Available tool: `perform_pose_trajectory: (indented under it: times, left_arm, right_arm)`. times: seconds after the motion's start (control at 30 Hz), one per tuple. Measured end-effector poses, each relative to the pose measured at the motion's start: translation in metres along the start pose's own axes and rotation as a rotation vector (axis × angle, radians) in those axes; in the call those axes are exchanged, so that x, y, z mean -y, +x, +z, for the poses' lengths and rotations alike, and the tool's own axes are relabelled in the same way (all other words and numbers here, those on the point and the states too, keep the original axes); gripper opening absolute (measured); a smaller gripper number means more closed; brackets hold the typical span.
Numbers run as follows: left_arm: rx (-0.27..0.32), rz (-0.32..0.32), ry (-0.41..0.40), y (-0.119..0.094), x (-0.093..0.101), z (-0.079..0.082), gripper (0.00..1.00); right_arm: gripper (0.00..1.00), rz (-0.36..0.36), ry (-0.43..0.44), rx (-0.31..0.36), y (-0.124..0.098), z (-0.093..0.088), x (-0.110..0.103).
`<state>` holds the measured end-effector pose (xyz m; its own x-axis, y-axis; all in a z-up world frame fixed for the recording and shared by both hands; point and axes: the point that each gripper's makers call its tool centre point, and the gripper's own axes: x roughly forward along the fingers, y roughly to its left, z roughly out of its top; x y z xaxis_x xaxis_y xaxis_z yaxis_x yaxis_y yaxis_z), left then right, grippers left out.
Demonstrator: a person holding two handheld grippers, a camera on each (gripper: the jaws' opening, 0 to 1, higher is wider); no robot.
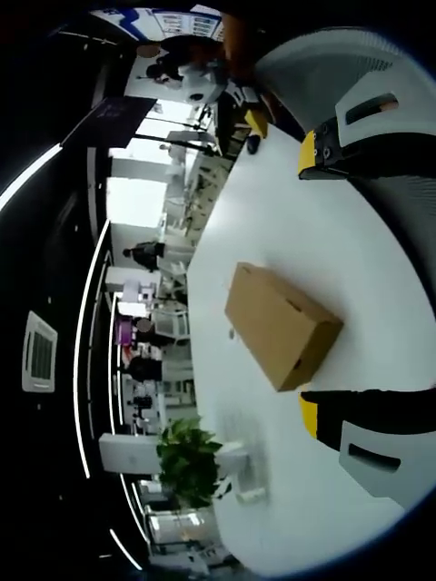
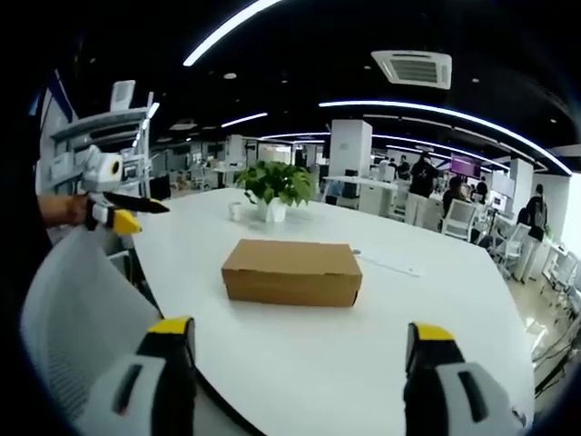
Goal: Operate the shoe box by opening the lid, removing the specified soft item, and placing it in the target area until the item is outside and the box remains undamaged.
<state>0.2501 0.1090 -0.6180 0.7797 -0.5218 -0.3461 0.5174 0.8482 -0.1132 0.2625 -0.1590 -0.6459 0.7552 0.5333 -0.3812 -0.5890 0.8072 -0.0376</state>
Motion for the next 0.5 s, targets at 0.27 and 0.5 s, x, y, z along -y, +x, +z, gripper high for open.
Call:
perform_pose_trajectory:
  times: [0.27,0.5]
  left_arm:
    - [-0.023,0.013,-0.008,0.007,-0.006,-0.004,1.0]
    - [-0.039,0.012,-0.005,0.013,-0.013,-0.005,0.99]
  right_arm:
    - [0.97,0.023,-0.025,-0.013,0.009,0.001,0.008]
    - [0.96,0.035,-0.052,-0.012,0.021,0.008,0.021]
